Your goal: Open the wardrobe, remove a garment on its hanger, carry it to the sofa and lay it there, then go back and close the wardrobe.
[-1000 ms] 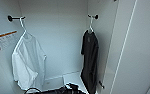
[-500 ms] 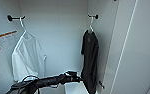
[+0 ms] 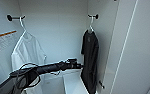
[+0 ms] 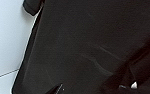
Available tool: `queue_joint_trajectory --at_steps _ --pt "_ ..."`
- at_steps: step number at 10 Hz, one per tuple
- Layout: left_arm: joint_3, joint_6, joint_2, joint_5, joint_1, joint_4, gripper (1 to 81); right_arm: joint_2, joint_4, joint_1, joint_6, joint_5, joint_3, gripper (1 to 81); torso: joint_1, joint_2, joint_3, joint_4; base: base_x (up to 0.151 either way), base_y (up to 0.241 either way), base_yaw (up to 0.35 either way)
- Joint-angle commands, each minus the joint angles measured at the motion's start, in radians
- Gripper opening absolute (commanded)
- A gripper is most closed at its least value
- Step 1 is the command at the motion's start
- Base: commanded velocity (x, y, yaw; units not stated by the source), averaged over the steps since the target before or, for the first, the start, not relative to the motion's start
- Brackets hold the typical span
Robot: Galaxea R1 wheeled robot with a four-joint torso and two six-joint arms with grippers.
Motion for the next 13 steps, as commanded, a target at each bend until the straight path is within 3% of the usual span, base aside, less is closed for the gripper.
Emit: queue_joint_trajectory --at_steps 1,4,5,8,10,13 --pt "0.006 -0.007 0.009 0.032 -0.308 -0.094 81.1 0.004 0.011 0.051 -0.003 -0.059 0.007 81.1 0.0 0.0 -0.02 0.0 0.0 0.0 0.0" --pt "0.006 -0.007 0.012 0.051 -0.396 -0.149 81.1 0.004 0.012 0.048 -0.001 -0.045 0.007 81.1 0.0 0.0 -0.106 0.0 0.0 0.0 0.0" --pt "0.006 -0.007 0.012 0.051 -0.431 -0.178 81.1 0.004 0.012 0.049 -0.001 -0.045 0.007 81.1 0.0 0.0 -0.058 0.0 0.0 0.0 0.0" --pt "0.006 -0.007 0.012 0.048 -0.538 -0.276 81.1 0.004 0.012 0.048 -0.003 -0.045 0.005 81.1 0.001 0.001 -0.135 0.0 0.0 0.0 0.0" --pt "-0.003 -0.01 0.009 0.034 -0.588 -0.342 81.1 0.004 0.014 0.046 -0.003 -0.045 0.005 81.1 0.001 0.002 -0.144 0.0 0.0 0.0 0.0" --pt "-0.015 -0.078 0.015 0.029 -0.66 -0.365 81.1 0.005 0.014 0.046 -0.003 -0.045 0.005 81.1 0.001 0.002 -0.142 0.0 0.0 0.0 0.0"
